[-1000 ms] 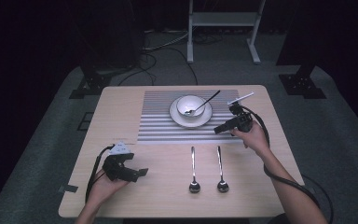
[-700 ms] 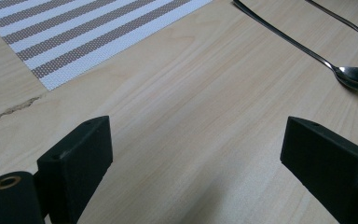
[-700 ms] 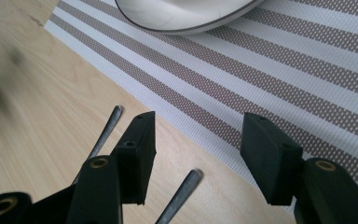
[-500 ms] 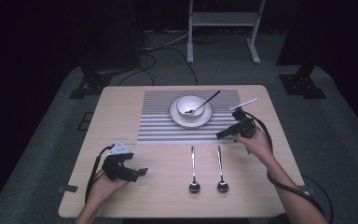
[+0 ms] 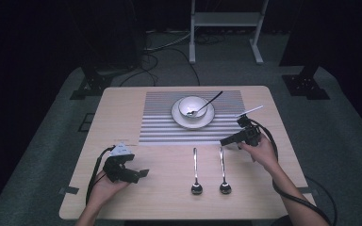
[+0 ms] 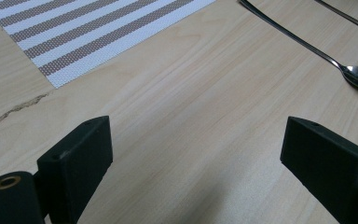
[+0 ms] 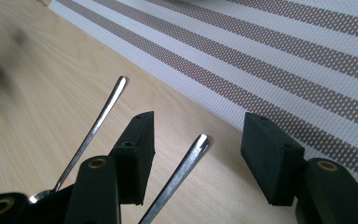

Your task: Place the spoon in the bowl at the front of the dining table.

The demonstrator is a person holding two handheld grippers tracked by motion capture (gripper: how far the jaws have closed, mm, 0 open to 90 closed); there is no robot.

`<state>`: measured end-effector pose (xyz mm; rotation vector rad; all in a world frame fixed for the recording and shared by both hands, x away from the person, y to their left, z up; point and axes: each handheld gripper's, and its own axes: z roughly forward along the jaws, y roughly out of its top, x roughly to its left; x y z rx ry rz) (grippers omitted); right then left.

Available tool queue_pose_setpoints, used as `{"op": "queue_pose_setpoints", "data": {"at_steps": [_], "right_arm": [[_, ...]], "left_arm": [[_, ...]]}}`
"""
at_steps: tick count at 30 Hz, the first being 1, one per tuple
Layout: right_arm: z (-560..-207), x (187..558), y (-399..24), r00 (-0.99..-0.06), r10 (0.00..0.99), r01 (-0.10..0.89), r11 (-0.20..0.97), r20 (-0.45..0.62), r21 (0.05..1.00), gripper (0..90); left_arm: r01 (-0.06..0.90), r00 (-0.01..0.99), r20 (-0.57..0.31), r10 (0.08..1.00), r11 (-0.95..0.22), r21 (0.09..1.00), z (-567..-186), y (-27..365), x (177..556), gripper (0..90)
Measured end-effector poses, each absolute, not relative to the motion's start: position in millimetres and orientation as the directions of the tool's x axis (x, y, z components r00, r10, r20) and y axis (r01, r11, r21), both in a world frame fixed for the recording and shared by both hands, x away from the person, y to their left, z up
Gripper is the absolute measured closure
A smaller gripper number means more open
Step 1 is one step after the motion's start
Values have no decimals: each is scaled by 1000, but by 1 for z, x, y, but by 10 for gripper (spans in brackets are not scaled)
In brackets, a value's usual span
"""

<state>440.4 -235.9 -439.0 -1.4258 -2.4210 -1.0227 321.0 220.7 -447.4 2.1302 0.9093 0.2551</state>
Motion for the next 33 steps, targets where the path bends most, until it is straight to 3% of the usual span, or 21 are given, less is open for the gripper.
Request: {"op": "queue_pose_setpoints", "data": {"at_steps": [33], "right_arm": [[-450, 385, -256, -544, 713, 794, 266, 443, 547, 354]], "left_arm": [[526, 718, -109, 688, -432, 733, -449, 222, 321, 80]]}}
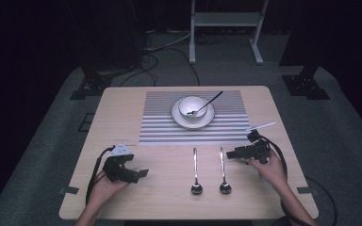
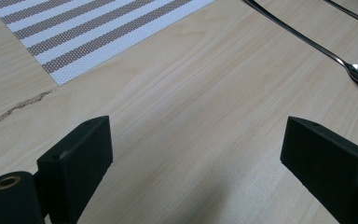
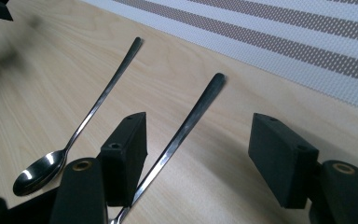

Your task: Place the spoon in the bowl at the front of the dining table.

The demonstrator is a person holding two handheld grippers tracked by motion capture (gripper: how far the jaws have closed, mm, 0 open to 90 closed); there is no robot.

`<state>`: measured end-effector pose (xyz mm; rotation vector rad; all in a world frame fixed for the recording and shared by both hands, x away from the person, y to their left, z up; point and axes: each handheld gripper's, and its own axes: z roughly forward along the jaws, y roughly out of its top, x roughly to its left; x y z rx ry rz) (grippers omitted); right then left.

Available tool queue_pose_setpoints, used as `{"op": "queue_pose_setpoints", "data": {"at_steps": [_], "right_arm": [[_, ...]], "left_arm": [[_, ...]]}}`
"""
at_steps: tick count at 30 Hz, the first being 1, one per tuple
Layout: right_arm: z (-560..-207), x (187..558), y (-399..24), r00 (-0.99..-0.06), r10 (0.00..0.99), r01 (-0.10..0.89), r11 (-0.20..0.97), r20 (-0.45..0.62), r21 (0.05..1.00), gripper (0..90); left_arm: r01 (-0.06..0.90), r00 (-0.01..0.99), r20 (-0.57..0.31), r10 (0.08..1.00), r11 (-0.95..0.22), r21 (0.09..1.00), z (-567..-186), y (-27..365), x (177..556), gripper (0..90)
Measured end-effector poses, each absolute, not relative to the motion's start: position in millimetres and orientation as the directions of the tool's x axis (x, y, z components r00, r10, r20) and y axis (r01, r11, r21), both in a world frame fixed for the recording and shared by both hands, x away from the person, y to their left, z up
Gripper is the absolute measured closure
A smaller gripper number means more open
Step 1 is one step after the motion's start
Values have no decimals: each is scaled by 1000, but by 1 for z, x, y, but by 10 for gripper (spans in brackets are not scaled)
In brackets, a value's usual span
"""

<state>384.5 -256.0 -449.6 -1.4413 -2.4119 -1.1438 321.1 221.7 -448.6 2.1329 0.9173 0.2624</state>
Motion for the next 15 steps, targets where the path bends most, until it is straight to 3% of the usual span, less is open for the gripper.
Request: {"op": "queue_pose_setpoints", "data": {"at_steps": [15], "right_arm": [[-454, 364, -264, -538, 716, 790, 245, 445, 562, 332]], "left_arm": [[522, 719, -104, 687, -436, 734, -448, 221, 321, 80]]}}
